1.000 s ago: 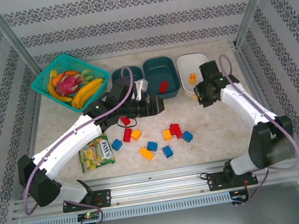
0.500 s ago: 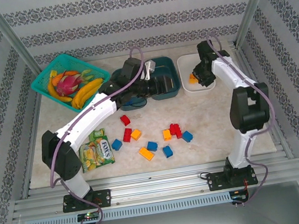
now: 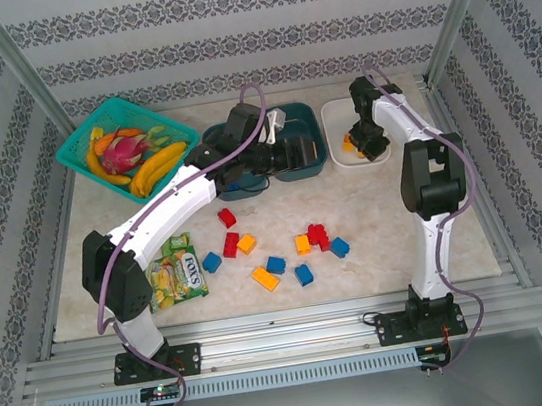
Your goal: Sort the legos into containers by color
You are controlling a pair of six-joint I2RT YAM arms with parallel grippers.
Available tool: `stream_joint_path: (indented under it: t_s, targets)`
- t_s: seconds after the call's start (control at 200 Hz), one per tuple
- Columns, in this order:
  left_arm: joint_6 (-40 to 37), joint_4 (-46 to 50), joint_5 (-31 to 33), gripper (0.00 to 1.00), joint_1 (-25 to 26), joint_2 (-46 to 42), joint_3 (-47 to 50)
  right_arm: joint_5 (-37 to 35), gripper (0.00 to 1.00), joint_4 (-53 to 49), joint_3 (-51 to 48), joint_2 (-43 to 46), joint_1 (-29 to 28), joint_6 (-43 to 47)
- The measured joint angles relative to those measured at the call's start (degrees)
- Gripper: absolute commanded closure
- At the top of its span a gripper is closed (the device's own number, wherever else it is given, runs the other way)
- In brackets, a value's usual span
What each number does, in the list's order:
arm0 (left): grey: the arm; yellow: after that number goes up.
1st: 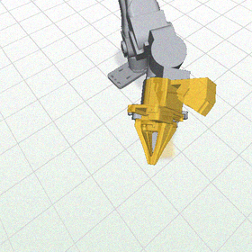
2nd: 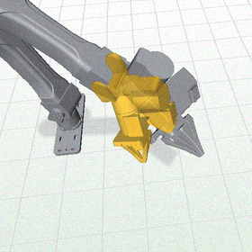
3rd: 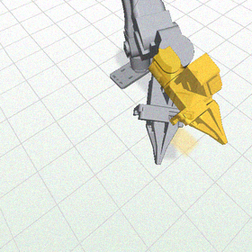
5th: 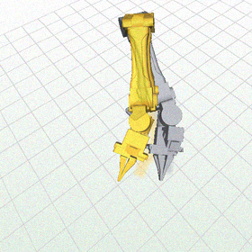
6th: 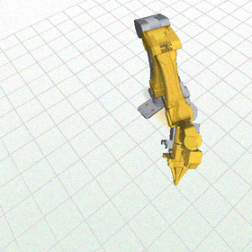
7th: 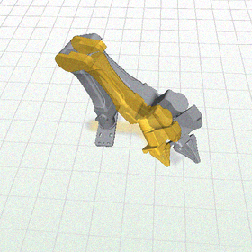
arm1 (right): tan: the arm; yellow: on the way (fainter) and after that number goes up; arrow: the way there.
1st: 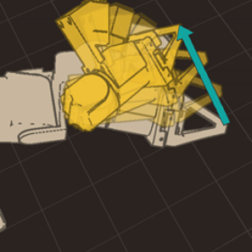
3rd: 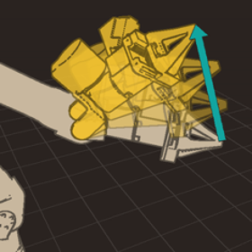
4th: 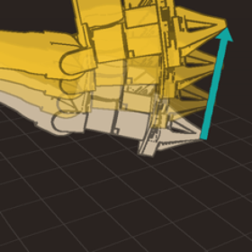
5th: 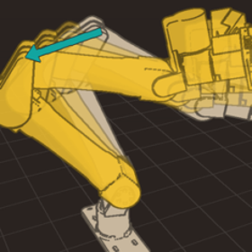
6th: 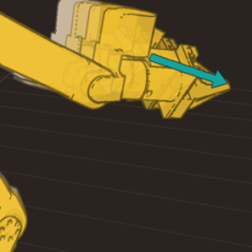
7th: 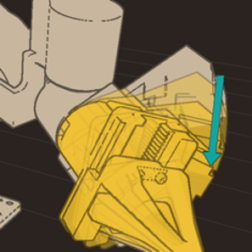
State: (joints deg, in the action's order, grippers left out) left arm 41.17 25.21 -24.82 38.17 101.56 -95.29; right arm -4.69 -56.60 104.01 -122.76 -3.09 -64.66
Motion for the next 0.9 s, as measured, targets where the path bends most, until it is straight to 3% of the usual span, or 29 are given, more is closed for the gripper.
stream_joint_path:
  t_s: [0.235,0.47,0.595,0.739,0.899]
  targets:
    - [0.0,0.7,2.3,0.24,0.0,-1.7,1.2,0.2,0.50,-0.7,1.9,-1.8,0.0,0.6]
    - [1.3,6.7,9.2,0.25,-0.2,-7.2,4.5,0.2,0.48,-0.7,4.6,0.8,-0.5,1.8]
    - [3.4,9.7,12.7,0.25,-2.3,-12.7,11.3,0.4,0.48,5.1,0.4,10.2,-3.0,5.2]
    - [5.4,12.5,15.8,0.25,-5.7,-17.6,19.8,2.8,0.46,15.4,-11.9,26.9,-10.3,11.0]
    - [7.3,14.5,17.7,0.25,-7.2,-20.9,25.7,7.6,0.34,27.5,-27.9,41.1,-18.9,19.7]
